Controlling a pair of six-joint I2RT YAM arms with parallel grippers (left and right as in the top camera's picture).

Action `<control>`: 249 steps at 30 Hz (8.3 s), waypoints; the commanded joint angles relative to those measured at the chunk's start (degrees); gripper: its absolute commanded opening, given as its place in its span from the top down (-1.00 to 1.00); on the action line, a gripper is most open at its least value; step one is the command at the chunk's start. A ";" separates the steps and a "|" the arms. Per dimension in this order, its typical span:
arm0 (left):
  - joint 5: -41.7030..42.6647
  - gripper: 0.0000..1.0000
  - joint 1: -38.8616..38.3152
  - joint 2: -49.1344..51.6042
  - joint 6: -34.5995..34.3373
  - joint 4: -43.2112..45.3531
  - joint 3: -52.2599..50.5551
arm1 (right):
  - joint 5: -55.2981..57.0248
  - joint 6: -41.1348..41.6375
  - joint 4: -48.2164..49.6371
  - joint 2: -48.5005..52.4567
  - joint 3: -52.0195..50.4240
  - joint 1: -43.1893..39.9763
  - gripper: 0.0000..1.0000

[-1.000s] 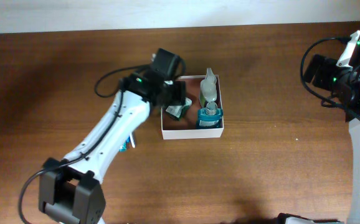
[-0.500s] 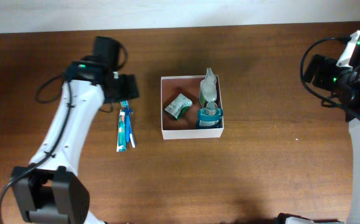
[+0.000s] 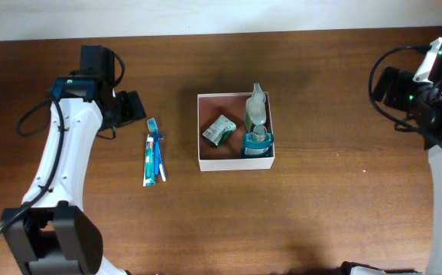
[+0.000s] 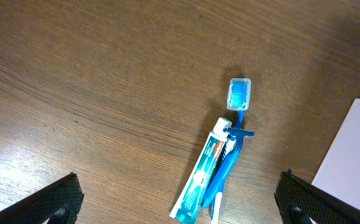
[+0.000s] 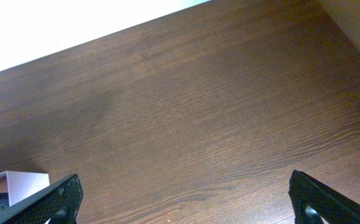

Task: Pack container
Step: 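Release the soap box and retract the left gripper left, then lower the left gripper onto the toothpaste tube and grasp it, then carry the toothpaste tube right and lower it into the pink box, then open the left gripper and retract it left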

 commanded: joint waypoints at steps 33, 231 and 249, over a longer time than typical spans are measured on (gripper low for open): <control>7.21 -0.27 0.00 -1.46 5.88 17.11 -23.93 | -0.28 0.46 0.17 0.26 0.13 -0.15 -0.97; 0.98 -0.57 -17.35 -8.94 0.52 13.27 -11.58 | -0.28 0.46 0.17 0.26 0.11 -0.15 -0.97; -4.74 -0.55 -14.86 -7.87 8.33 8.55 -11.74 | -0.28 0.46 0.17 0.26 0.11 -0.15 -0.97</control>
